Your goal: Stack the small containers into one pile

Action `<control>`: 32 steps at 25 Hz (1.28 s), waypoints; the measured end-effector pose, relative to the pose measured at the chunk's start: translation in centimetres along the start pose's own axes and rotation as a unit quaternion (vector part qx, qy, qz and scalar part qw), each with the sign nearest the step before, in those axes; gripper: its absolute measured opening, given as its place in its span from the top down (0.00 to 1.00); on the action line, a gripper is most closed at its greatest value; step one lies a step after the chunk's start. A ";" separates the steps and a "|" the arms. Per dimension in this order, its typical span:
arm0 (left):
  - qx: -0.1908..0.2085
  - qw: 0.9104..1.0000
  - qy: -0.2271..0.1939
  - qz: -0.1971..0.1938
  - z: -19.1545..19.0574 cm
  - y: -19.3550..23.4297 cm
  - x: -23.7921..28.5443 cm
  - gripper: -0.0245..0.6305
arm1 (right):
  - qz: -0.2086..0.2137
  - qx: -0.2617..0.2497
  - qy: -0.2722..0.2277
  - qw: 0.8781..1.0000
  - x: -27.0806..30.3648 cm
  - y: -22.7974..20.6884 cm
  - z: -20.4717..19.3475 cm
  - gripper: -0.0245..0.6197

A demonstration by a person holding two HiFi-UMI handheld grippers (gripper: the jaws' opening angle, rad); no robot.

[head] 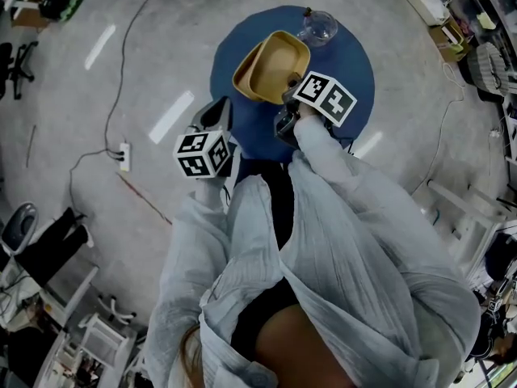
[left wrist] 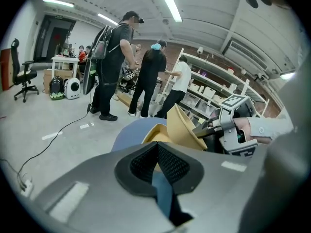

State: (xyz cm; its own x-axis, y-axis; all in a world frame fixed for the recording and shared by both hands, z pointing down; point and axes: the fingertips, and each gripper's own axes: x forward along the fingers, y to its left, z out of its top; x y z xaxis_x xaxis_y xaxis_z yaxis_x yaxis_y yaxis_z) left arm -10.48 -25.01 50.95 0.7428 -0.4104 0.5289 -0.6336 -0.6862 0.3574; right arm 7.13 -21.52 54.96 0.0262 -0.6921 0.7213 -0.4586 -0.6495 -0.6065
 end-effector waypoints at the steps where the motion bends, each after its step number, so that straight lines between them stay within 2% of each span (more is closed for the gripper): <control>1: 0.001 1.000 0.002 -0.003 0.1 0.3 0.0 0.94 | -0.003 0.009 -0.002 1.000 0.2 0.3 -0.3 0.95; 14: 0.029 0.998 0.034 -0.046 0.3 4.1 0.1 0.94 | -0.054 0.082 -0.043 0.994 2.3 0.4 -3.2 0.95; 26: 0.027 0.996 0.051 -0.072 -1.0 4.6 0.7 0.94 | -0.107 0.065 -0.067 0.990 1.9 -1.1 -4.0 0.95; 32: 0.025 0.995 0.051 -0.076 -1.3 4.4 1.1 0.94 | -0.131 0.075 -0.069 0.986 2.1 -1.4 -3.9 0.94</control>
State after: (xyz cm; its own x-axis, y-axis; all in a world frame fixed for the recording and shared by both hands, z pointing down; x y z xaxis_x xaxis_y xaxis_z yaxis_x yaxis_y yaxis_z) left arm -12.74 -27.67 54.06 0.8017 -0.2375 0.5484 -0.5019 -0.7658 0.4020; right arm 4.40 -20.85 58.68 0.2522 -0.5240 0.8135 -0.2831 -0.8439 -0.4558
